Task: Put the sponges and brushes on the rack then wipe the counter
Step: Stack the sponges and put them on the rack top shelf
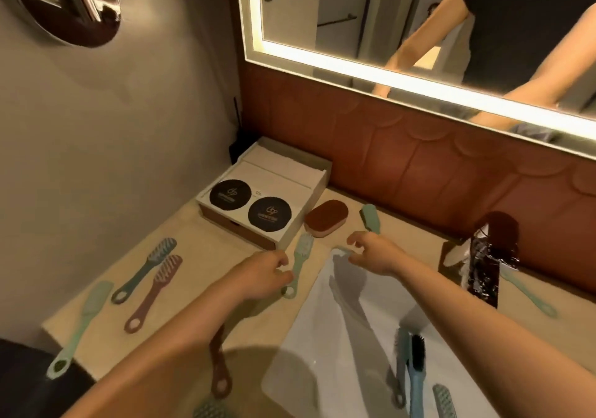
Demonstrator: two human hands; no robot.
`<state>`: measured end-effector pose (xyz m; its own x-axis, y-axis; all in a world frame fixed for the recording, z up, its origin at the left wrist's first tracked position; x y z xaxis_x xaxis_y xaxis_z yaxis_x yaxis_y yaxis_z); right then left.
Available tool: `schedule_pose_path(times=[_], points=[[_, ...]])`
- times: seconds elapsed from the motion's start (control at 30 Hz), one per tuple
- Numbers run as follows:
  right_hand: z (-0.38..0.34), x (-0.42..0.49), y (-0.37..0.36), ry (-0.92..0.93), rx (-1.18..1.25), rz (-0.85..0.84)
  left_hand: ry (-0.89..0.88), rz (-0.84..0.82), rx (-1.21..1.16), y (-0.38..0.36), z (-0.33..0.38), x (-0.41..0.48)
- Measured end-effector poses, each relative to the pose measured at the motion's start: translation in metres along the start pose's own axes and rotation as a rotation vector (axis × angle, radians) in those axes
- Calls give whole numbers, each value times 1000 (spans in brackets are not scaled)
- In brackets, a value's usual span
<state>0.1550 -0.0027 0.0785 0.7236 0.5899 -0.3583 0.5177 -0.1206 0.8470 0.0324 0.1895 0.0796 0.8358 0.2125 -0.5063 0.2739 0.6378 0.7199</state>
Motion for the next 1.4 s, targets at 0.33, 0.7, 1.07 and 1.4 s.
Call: schedule_pose_path(times=[0.33,0.7,1.07,1.4], points=[[11,96,7,32,-201,23,6,-65,-369,-20,29,63],[28,135,-6,59,-315,4,98,-97,-630,-26,59,109],[35,93,5,-27,-82,171,127,-86,-835,-39,64,103],[22,-8,16,158,30,400,230,-363,-1166,-27,82,44]])
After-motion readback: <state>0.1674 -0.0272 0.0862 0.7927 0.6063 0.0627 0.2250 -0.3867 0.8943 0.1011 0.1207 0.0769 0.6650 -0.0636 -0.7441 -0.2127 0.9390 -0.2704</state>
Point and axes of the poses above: each hand's wrist, its own x-axis towards the middle knuckle, its own y-axis out of the back of the hand, z = x × y, the point moved 1 cm from there along x, towards the middle knuckle, and after that the axes turned 7 degrees about y, right-handed, at the moved point
